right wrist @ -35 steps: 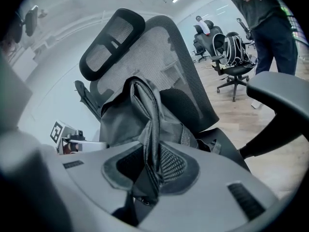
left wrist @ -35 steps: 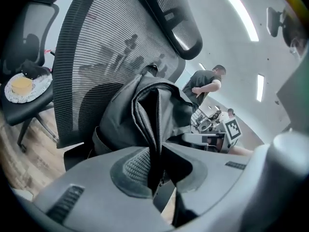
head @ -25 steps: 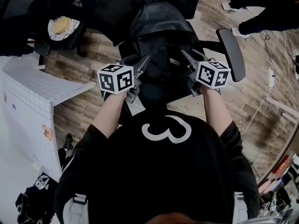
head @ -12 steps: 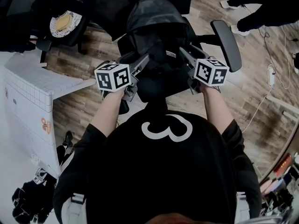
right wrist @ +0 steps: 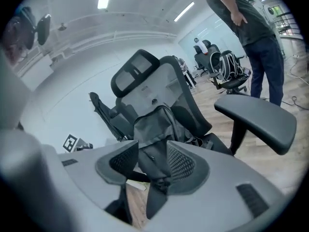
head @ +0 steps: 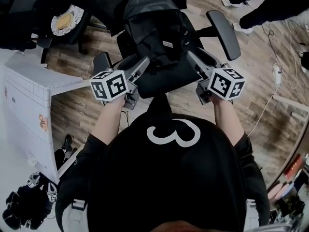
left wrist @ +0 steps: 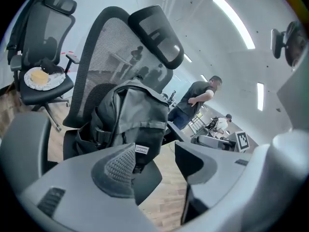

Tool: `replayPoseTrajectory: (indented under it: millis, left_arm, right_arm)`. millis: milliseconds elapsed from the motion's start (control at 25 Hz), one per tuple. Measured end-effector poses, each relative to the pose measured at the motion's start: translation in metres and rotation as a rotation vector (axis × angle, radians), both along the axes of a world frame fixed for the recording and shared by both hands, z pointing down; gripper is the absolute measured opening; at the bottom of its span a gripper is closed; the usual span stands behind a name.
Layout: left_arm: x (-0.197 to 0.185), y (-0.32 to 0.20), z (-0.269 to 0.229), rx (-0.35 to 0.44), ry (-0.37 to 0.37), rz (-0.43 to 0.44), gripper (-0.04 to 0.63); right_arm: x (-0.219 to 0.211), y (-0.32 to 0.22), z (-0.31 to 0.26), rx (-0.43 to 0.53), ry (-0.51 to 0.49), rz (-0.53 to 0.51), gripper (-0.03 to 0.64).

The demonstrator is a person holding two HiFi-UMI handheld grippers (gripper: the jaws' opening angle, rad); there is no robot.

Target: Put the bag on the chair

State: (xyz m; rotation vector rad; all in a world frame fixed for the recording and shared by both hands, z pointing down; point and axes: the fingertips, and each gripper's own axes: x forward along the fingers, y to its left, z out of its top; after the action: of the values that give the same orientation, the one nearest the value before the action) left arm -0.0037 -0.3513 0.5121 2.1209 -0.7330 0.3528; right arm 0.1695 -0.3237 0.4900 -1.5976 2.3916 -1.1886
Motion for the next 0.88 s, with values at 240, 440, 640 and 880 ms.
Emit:
replayPoseTrajectory:
  millis: [240,440,640,880]
  left_arm:
    - [0.020,0.059,-0.058,0.107,0.066,0.093,0.245]
    - [0.029,0.110,-0.111,0.200,0.120,0.140,0.214]
    - [0.031,0.164,-0.149,0.275,0.119,0.155,0.127]
    - [0.025,0.215,-0.194,0.377,0.160,0.169,0.041]
  right_arm:
    - [-0.022,0.055,-0.073,0.187,-0.025,-0.153,0.195]
    - [-0.027,0.104,-0.115,0.260,-0.018,-0.222,0.118]
    - [-0.028,0.150,-0.146,0.315,-0.009,-0.248,0.053]
    - [-0.042,0.203,-0.181,0.376,-0.059,-0.282,0.039]
